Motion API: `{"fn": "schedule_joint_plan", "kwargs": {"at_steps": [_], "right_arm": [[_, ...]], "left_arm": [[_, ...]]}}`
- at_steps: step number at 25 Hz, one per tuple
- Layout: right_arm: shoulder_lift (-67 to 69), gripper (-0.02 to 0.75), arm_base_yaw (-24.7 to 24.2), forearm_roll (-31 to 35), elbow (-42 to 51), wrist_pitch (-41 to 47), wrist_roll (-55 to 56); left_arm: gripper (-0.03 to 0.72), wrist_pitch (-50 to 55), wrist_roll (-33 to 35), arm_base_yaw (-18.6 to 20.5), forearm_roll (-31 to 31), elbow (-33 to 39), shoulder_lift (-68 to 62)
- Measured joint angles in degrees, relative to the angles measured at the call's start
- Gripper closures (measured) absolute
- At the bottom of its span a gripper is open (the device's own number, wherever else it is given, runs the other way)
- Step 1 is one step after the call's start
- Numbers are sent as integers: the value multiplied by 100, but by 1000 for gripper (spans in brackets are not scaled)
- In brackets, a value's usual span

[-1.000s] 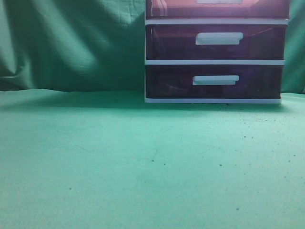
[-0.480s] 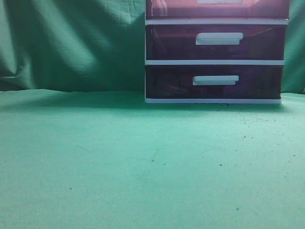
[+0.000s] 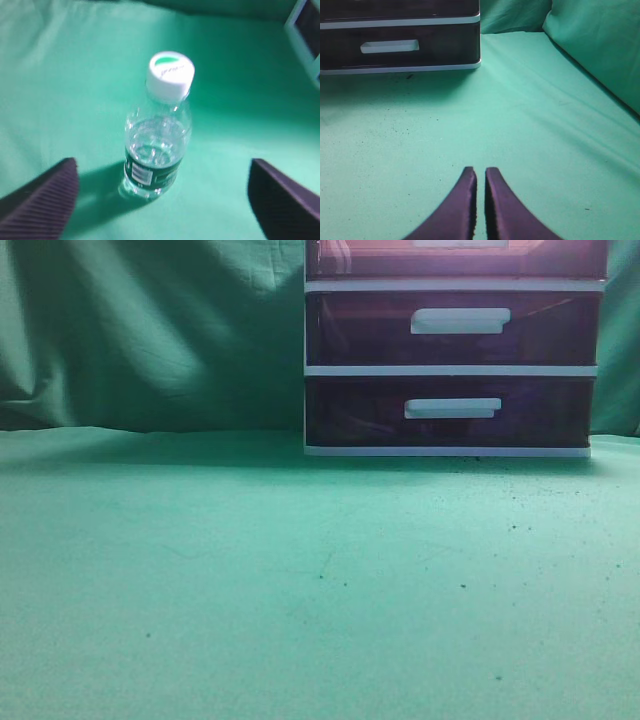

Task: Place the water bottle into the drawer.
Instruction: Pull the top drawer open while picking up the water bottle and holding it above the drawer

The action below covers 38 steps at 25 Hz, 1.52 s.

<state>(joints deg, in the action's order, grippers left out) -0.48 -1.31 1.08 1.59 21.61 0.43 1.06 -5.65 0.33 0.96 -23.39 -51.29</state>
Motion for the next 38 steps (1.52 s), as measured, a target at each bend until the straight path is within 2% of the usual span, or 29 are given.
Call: {"fn": "schedule_joint_plan", "kwargs": {"at_steps": [2,7,20,26,28,32,34,38], "right_arm": [[0,688,0,0,0,0,0],[0,688,0,0,0,0,0],[0,688,0,0,0,0,0],[0,688,0,0,0,0,0],[0,688,0,0,0,0,0],[0,688,0,0,0,0,0],[0,688,0,0,0,0,0],[0,688,0,0,0,0,0]], "left_arm": [[37,-155,-65,0,0,0,-380],[50,-528,-300,0,0,-143,-1404],[50,-1688,-331,0,0,-848,-3383],[364,-2169,-331,0,-339,-848,-3596],[419,-2281,-341,0,-682,-848,-3615],[406,-2378,-591,0,-1986,-862,-3561],[406,-2356,-1210,0,-2674,-930,-3399],[406,-2195,-2950,0,-4235,-1169,-2848]]}}
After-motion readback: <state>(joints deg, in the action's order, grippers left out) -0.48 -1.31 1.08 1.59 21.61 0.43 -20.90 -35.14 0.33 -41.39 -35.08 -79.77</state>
